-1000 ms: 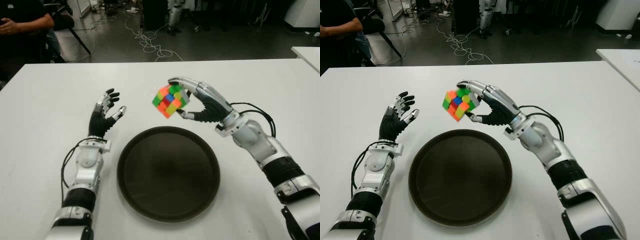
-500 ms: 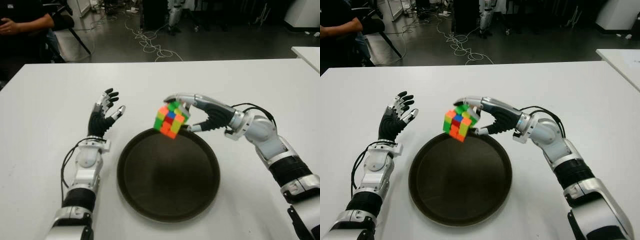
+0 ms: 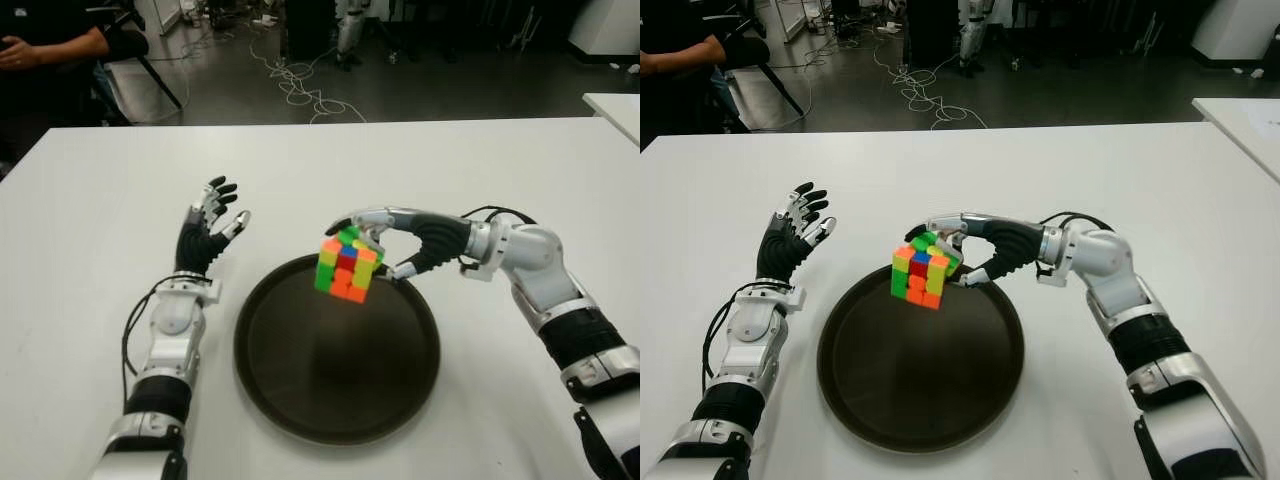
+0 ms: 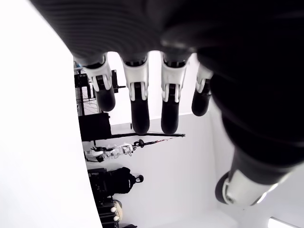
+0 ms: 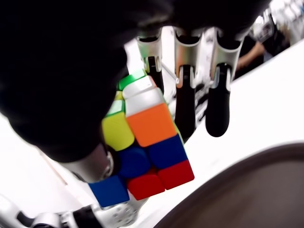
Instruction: Pick up the Rubik's Cube and put it in the plate
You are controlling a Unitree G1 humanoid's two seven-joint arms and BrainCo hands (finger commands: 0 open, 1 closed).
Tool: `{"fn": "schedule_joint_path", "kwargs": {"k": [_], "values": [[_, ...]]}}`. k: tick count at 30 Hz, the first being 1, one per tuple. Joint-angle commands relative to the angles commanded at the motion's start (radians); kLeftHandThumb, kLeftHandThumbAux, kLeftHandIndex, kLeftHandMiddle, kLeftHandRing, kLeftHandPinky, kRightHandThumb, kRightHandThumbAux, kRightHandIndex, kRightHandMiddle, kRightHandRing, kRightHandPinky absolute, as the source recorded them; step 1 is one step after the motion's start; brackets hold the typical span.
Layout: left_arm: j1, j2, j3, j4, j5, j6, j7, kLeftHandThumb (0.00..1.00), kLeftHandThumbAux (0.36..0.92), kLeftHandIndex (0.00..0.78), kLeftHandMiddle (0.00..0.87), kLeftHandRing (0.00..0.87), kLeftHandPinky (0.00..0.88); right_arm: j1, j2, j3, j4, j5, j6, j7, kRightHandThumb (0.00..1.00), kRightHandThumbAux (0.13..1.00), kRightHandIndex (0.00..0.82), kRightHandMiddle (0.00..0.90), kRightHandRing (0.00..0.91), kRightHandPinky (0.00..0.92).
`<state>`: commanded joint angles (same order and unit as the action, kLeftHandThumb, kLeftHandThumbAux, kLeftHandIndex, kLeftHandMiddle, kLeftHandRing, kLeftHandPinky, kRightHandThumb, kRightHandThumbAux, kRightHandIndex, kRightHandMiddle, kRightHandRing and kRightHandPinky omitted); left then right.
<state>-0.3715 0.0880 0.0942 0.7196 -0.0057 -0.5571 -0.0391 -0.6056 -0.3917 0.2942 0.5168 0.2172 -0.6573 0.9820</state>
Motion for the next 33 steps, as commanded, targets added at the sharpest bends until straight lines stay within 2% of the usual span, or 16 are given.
{"fn": "schedule_joint_path", "kwargs": {"k": [6, 20, 26, 33], "values": [[0.001, -0.004, 0.002, -0.002, -0.005, -0.002, -0.002, 0.045, 0.715, 0.134, 0.197, 0.15, 0.089, 0.002, 0.01, -0.026, -0.001, -0.013, 0.03, 0.018, 0.69, 0.726, 0.431, 0.689, 0.698, 0.674], [-0.002, -0.001, 0.002, 0.015, -0.002, -0.017, -0.001, 0.053, 0.722, 0.141, 0.202, 0.159, 0.101, 0.008, 0.028, -0.048, 0.008, -0.035, 0.046, 0.027, 0.691, 0.725, 0.432, 0.692, 0.699, 0.669], [-0.001, -0.001, -0.001, 0.012, -0.001, -0.023, -0.004, 0.043, 0.717, 0.133, 0.2, 0.153, 0.085, 0.005, 0.034, -0.051, 0.023, -0.04, 0.053, 0.035, 0.69, 0.726, 0.429, 0.657, 0.667, 0.643], [-0.002, 0.0, -0.003, 0.011, -0.002, -0.019, -0.008, 0.031, 0.718, 0.124, 0.191, 0.15, 0.098, 0.01, 0.034, -0.055, 0.018, -0.047, 0.075, 0.033, 0.678, 0.733, 0.418, 0.531, 0.54, 0.527]]}}
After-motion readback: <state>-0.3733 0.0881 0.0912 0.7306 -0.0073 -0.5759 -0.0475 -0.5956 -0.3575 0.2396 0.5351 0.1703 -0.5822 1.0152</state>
